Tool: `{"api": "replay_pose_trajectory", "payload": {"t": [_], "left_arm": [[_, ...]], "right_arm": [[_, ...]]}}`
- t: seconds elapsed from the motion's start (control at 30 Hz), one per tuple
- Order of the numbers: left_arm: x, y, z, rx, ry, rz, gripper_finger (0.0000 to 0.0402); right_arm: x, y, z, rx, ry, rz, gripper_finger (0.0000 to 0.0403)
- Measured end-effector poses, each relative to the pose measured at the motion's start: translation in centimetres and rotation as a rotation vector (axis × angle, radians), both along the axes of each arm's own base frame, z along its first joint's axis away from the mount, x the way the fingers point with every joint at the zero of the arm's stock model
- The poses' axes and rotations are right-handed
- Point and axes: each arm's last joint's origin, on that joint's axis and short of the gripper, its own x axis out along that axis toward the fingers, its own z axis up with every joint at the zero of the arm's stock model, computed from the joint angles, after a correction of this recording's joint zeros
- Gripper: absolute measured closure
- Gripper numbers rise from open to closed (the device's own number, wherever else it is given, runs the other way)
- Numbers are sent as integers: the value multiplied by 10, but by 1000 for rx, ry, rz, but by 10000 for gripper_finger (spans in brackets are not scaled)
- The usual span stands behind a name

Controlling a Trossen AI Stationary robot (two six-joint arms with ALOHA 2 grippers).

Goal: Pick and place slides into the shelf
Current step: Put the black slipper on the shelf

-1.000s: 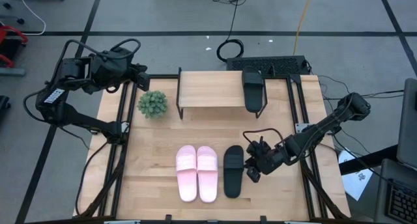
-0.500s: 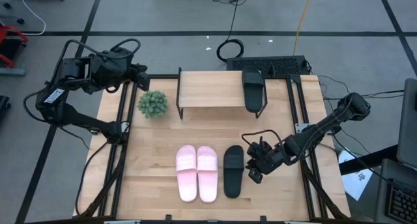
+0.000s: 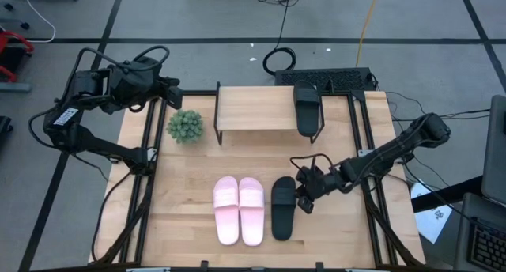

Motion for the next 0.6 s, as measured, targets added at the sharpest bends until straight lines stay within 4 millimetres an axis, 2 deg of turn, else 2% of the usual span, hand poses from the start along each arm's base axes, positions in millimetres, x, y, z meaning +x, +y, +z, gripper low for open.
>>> {"api": "replay_pose_trajectory", "payload": {"t": [0.2,0.33,0.6], "left_arm": [[1,-1,0,-24,-8,-24,376],[1,-1,0,-34,-10,-37,376],[1,-1,0,-34,-10,-37,376]], "right_arm": [[1,-18,1,-41,-16,-11,310],[1,-29,8,-4,-34,-17,303],[1,-41,15,68,-41,1,256]]}}
